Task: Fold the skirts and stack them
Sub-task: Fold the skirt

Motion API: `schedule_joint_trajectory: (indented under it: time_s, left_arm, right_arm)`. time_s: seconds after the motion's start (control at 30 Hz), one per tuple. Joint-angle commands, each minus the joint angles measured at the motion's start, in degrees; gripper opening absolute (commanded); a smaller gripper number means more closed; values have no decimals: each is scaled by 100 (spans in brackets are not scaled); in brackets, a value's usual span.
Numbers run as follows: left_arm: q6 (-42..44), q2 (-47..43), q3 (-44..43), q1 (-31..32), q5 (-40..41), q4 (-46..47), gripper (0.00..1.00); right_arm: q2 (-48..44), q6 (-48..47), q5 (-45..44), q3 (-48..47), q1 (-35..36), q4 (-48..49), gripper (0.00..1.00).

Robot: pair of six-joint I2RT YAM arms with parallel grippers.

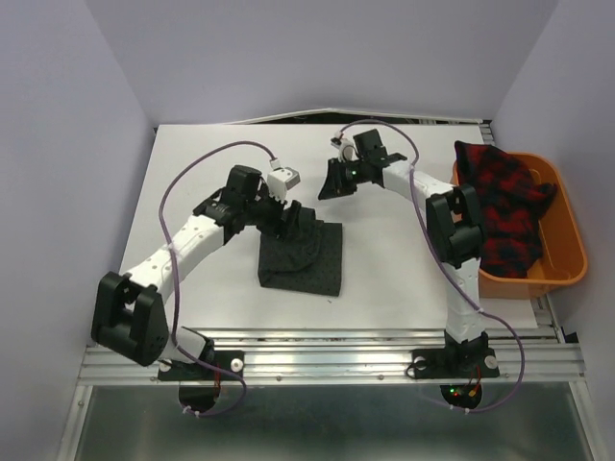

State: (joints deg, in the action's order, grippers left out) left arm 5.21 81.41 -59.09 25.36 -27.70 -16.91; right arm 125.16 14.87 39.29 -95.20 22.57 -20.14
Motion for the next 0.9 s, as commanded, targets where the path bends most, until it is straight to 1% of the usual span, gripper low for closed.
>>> schedule_joint_trajectory:
  time_s: [0.0,0.03,0.07,0.1,0.13,0.17,0.2,0.23,0.27,0.3,0.33,0.37,0.4,0.43,0.47,0.5,0.53,0.57,0.6,0.67,0.7,0.77,0.8,0.87]
  left_arm:
    - [161,-721,-136,-75,-193,487,89]
    - [434,-740,-286,-84,9,347,97]
    - [750,-662,-566,-110,159,250,99]
    - [1632,-574,-743,-154,143,-99,99]
    - [2084,-417,-927,-268,12,-329,99]
    - [2359,-258,-1120,-295,-7,-514,99]
    - [2683,109,-1488,-321,-42,-820,96]
    - [2913,321,-1665,-356,-216,-1023,92]
    - [3098,497,-1989,-366,-348,-1234,88]
    - [2952,838,-2114,-331,-385,-1375,80]
    - [2950,998,-2211,-287,-263,-1351,75]
    - [2350,1131,-2290,-226,-97,-1324,71]
    - [2083,1393,-2456,-94,157,-1368,67]
    - [1906,1474,-2493,-24,143,-1533,66]
    - [1452,1492,-2450,64,238,-1535,67]
    - [1204,1370,-2362,291,596,-1431,68]
    - [1036,1256,-2266,389,704,-1377,69]
    - [652,968,-2004,495,1036,-1272,73]
    - [421,843,-1871,739,1283,-1132,74]
    - [95,693,-1694,1022,1784,-1174,77]
    - [-176,710,-1667,1145,2178,-1323,78]
    - [-415,815,-1580,1356,2287,-1447,80]
    - [-677,876,-1544,1418,2400,-1525,82]
    - [-776,982,-1483,1576,2349,-1561,84]
  right_arm:
    - [61,-715,-193,-1096,20,-567,32]
    - [-26,-583,-246,-1045,20,-639,37]
    - [-149,-434,-203,-888,20,-675,42]
    - [-524,-128,24,-669,20,-658,46]
    - [-754,101,148,-58,20,-579,47]
    - [-992,321,262,331,20,-448,48]
    - [-1455,663,464,727,20,-116,47]
    - [-1669,805,509,1096,20,44,46]
    - [-1836,937,536,1770,72,176,45]
    - [-2073,1060,632,2064,72,473,43]
    - [-2145,1114,633,2302,72,589,42]
    - [-2171,1166,641,2504,72,686,41]
    - [-2163,1350,702,2785,72,826,36]
    - [-2076,1465,755,2900,72,906,33]
    - [-2031,1614,808,3023,72,1002,31]
    - [-1996,1920,843,3294,72,1334,30]
    - [-1970,2027,835,3419,72,1520,30]
    - [-1926,2133,783,3525,72,1748,30]
    - [-1908,2229,617,3647,72,1768,30]
    - [-1951,2361,397,3762,72,1777,30]
    - [-2030,2554,265,3859,72,1873,34]
    - [-2171,2844,237,4193,72,2179,36]
    - [-2285,2994,185,4281,72,2364,39]
    - [-2356,3065,80,4387,72,2445,44]
